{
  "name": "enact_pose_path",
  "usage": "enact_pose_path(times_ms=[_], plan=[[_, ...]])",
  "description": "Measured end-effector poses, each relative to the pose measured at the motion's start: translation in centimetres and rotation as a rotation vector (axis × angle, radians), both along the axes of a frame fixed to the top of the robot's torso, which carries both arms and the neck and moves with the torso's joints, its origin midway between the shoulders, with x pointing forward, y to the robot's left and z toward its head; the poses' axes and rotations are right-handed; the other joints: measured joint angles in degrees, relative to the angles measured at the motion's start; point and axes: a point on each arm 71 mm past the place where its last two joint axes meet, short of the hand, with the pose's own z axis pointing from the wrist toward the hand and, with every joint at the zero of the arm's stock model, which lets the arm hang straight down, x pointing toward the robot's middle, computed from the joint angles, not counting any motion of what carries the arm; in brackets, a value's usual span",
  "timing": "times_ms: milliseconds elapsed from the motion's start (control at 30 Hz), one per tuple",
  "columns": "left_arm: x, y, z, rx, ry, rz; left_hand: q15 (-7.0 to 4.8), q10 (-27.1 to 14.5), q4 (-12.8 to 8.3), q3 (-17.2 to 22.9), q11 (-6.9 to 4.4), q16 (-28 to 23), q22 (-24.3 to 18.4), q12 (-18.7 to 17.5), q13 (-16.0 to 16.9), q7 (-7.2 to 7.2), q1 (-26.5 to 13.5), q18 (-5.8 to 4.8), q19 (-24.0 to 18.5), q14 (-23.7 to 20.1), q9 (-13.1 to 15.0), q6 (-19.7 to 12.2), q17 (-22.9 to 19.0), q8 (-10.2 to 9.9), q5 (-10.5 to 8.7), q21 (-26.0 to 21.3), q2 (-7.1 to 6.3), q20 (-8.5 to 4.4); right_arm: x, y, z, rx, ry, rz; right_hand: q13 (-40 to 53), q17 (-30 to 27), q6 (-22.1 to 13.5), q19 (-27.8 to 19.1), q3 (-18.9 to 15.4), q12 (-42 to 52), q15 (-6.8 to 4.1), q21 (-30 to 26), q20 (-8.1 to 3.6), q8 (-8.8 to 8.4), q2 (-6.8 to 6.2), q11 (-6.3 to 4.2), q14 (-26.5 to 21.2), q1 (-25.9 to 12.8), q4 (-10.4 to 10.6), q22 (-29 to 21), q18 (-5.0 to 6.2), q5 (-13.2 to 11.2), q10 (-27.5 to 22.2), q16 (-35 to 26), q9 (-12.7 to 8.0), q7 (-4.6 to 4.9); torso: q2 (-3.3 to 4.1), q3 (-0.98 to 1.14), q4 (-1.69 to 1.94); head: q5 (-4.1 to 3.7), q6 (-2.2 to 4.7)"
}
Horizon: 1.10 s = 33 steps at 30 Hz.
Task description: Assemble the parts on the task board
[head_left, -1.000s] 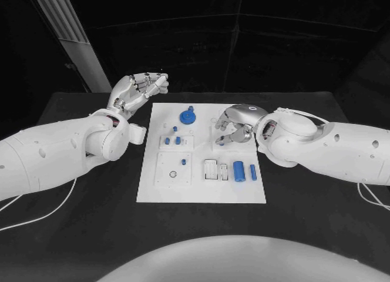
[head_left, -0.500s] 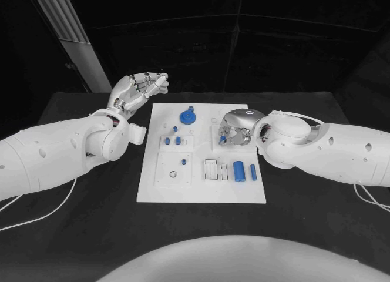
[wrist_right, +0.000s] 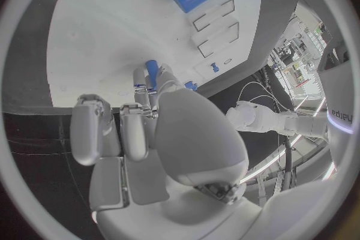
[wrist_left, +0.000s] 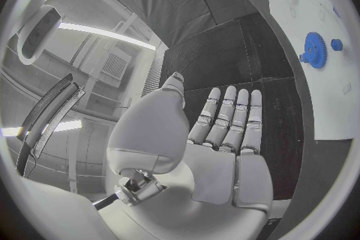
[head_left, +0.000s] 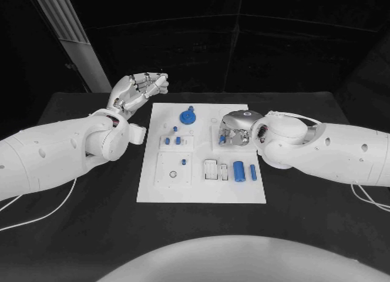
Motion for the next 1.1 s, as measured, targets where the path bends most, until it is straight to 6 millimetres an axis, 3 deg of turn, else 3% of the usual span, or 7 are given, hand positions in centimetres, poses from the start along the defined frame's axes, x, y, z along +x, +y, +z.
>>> enact_pose_path(times_ms=[167, 667, 900, 1100], plan=[[0.0, 0.0, 0.0, 0.0, 0.0, 0.0, 0.0, 0.0, 0.0, 0.0, 0.0, 0.0, 0.0, 0.0, 0.0, 0.0, 0.0, 0.02, 0.0, 0.0, 0.0, 0.0, 0.0, 0.0, 0.0, 0.0, 0.0, 0.0, 0.0, 0.0, 0.0, -0.001, -0.006, 0.003, -0.08, 0.0, 0.47, 0.12, 0.18, 0.0, -0.08, 0.23, -0.3, 0.2, 0.08, -0.14, -0.08, 0.68, 0.18, 0.0, 0.0, -0.19, 0.55, 0.0, 0.06, -0.36, 0.0, 0.0, 0.0, -0.02, 0.0], [0.0, 0.2, 0.0, 0.001, 0.0, 0.003, 0.0, 0.0, 0.0, 0.0, 0.0, 0.0, 0.01, 0.0, 0.01, 0.0, 0.0, 0.05, 0.0, 0.0, 0.0, 0.0, 0.01, 0.0, 0.0, 0.0, 0.0, 0.0, -0.6, -0.6, 0.6, 0.053, -0.053, 0.013, -0.12, 0.0, 1.11, 0.12, 0.79, -0.91, -0.08, 0.71, -0.3, -0.03, 0.67, 0.07, -0.08, 2.17, 0.45, 0.0, 0.0, -0.04, 1.58, 0.23, 0.07, 0.03, -0.01, 0.02, -0.04, 0.24, 0.0], [0.0, 0.3, -0.1, 0.002, 0.001, 0.005, 0.0, 0.0, 0.0, 0.0, 0.0, 0.0, 0.01, 0.0, 0.01, 0.0, 0.0, 0.07, 0.0, 0.0, 0.0, 0.01, 0.01, 0.0, 0.0, 0.0, 0.0, 0.0, -1.4, -1.0, 1.7, 0.128, -0.094, 0.021, -0.12, 0.0, 1.24, 0.11, 0.79, -1.51, -0.07, 1.11, -0.3, 0.12, 0.74, 0.27, -0.08, 2.25, 0.46, 0.0, 0.0, -0.04, 1.78, 0.23, 0.01, 0.15, -0.08, 0.01, -0.04, 0.27, 0.0], [0.0, 0.3, -0.2, 0.003, 0.002, 0.007, 0.0, 0.0, 0.0, 0.0, 0.0, 0.0, 0.01, 0.0, 0.01, 0.0, 0.0, 0.07, 0.0, 0.0, 0.0, 0.01, 0.01, 0.0, 0.0, 0.0, 0.0, 0.0, -1.7, -0.3, 2.9, 0.21, -0.136, 0.052, -0.12, 0.0, 1.35, 0.11, 0.78, -1.51, -0.07, 1.11, -0.3, 0.11, 0.74, 0.27, -0.08, 2.25, 0.46, 0.0, 0.0, -0.04, 1.77, 0.23, -0.06, 0.21, -0.08, -0.02, -0.04, 0.4, 0.0]])
